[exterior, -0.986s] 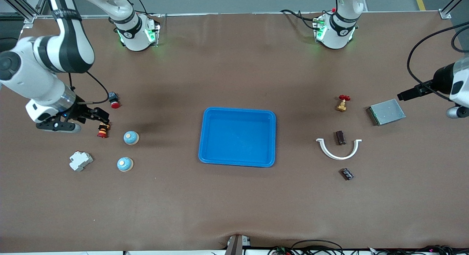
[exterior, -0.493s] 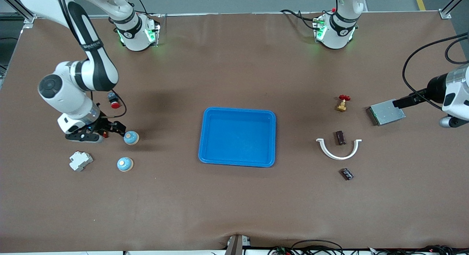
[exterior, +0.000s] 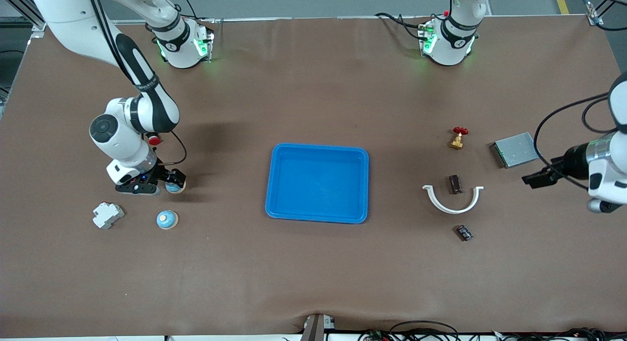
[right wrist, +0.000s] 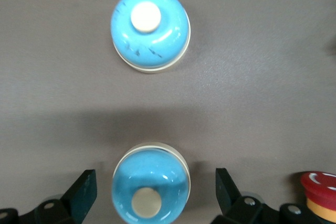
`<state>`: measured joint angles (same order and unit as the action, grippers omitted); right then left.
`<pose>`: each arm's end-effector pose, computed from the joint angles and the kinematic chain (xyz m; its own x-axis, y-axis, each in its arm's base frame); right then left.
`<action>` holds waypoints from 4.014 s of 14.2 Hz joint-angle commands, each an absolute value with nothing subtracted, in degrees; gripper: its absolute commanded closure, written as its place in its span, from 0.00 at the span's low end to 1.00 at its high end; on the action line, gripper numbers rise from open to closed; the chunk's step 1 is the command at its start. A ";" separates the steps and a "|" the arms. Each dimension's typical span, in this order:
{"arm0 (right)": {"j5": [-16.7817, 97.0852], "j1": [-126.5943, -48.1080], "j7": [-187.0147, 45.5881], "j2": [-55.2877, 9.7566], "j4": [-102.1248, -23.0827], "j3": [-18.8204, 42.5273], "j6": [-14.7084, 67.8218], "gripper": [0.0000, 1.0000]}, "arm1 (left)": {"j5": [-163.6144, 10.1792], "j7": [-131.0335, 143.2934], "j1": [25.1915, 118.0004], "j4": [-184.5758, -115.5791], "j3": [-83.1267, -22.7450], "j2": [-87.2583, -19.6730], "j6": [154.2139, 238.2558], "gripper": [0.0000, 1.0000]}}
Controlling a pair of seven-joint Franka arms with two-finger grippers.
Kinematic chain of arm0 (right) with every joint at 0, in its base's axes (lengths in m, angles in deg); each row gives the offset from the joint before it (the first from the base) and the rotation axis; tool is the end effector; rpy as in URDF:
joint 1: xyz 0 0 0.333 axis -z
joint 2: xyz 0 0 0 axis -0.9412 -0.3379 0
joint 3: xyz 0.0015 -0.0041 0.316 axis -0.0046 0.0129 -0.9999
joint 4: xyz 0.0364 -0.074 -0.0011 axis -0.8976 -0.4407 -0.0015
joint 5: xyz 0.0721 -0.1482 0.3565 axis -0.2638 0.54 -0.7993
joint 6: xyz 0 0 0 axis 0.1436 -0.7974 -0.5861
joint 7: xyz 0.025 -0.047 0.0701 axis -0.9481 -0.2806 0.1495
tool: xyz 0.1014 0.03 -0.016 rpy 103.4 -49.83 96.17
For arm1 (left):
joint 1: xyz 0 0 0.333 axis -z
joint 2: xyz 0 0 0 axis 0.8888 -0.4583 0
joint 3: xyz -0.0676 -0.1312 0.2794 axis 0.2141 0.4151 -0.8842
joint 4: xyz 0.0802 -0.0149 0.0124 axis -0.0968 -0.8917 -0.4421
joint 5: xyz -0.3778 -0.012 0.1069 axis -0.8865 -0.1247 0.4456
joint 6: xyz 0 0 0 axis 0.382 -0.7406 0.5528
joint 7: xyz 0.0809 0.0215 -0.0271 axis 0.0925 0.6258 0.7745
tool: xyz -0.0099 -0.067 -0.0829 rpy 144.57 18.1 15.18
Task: Place electrolytic capacitor and blue bell in tray
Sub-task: 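Grasp the blue bell with the right gripper while the left gripper grasps the capacitor, then carry the bell into the tray with the right gripper while the left gripper lifts, then release the bell, return the right gripper while the left gripper carries the capacitor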
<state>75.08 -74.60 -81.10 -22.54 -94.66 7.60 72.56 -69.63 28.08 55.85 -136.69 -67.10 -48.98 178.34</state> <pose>0.5427 0.0279 0.1860 0.9898 -0.0693 0.1245 -0.0675 -0.9975 -0.0187 0.6528 0.0347 0.4446 0.8391 0.5219 -0.1534 0.5257 -0.8505 -0.0178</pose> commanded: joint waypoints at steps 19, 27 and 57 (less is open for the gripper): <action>74.45 -100.30 -123.44 -19.25 -81.45 7.72 50.42 1.00 | -68.87 42.92 62.46 -134.56 -66.78 -73.19 208.17 0.00; 75.15 -109.88 -140.07 -31.18 -67.14 7.81 50.86 1.00 | -68.96 43.54 62.99 -134.74 -66.78 -75.66 213.90 0.00; 76.21 -94.80 -107.79 -31.30 -50.23 7.90 26.95 0.00 | -68.26 69.09 72.11 -134.56 -61.77 -64.14 198.08 1.00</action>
<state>76.39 -100.35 -117.24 -35.07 -46.77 9.33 27.31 -69.63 64.92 69.13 -134.13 -61.39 -64.35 198.10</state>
